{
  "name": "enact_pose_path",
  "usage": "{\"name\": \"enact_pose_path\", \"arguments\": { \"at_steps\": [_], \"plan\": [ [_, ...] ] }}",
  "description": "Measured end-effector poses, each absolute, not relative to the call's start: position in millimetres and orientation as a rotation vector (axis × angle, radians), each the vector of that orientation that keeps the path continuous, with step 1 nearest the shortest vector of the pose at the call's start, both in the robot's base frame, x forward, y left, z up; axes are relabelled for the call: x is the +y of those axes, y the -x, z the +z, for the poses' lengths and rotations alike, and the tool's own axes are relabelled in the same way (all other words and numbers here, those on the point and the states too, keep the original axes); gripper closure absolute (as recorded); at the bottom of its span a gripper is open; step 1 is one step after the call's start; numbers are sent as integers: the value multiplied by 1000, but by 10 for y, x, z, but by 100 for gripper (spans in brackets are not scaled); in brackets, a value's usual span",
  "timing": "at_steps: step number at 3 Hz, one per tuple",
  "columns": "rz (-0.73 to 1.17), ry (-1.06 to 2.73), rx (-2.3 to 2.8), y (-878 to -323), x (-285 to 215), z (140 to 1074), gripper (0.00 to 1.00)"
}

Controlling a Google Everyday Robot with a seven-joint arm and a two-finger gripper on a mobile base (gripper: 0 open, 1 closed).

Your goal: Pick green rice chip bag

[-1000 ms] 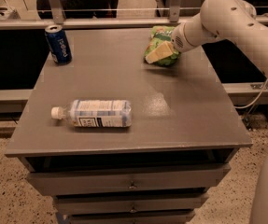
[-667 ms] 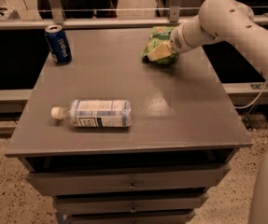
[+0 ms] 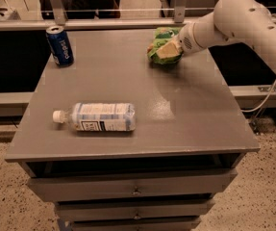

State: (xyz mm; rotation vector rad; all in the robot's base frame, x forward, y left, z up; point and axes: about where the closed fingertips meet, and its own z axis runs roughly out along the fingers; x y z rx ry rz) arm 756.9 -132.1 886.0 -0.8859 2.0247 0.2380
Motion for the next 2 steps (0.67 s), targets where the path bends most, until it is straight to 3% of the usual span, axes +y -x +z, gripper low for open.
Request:
{"name": "enact_pose_path", "arguments": {
  "at_steps": [1,2],
  "plan": [
    [273,940,1917,-7346,-1240,9210,100],
    [348,995,1777,-7041,-1133,9650,100]
  ]
}}
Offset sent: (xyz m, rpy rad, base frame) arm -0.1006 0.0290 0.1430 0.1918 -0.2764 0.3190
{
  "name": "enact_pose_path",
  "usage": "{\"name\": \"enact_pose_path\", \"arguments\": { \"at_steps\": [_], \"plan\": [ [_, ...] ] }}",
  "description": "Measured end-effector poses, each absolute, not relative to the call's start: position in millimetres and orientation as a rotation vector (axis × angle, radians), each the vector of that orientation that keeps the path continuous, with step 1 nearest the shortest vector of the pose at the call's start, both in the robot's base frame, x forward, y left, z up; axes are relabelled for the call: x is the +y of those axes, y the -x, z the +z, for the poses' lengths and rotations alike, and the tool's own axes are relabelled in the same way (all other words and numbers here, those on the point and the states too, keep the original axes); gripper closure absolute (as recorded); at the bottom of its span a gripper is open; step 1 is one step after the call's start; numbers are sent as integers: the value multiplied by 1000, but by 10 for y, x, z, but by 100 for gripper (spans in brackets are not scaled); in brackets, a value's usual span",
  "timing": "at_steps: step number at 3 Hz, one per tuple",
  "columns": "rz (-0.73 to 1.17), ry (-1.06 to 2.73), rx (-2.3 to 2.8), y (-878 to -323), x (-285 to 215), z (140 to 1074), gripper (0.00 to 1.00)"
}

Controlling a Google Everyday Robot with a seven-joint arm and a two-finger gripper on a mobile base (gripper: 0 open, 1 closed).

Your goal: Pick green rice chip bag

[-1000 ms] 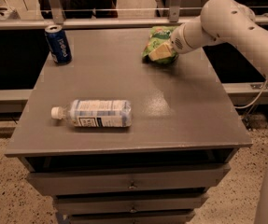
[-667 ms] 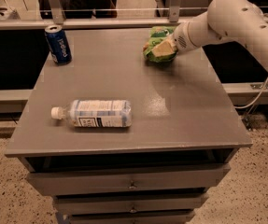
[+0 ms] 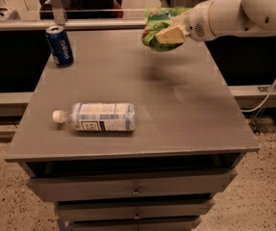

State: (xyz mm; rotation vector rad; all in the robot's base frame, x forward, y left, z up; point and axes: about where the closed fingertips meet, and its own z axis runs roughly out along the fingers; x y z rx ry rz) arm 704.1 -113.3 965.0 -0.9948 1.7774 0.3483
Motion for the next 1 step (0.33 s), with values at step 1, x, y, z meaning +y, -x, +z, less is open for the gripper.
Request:
{"name": "enact_pose_path", "arguments": {
  "at_steps": [1],
  "plan": [
    [461,1048,1642,-6671,-990,10126,100]
  ]
}}
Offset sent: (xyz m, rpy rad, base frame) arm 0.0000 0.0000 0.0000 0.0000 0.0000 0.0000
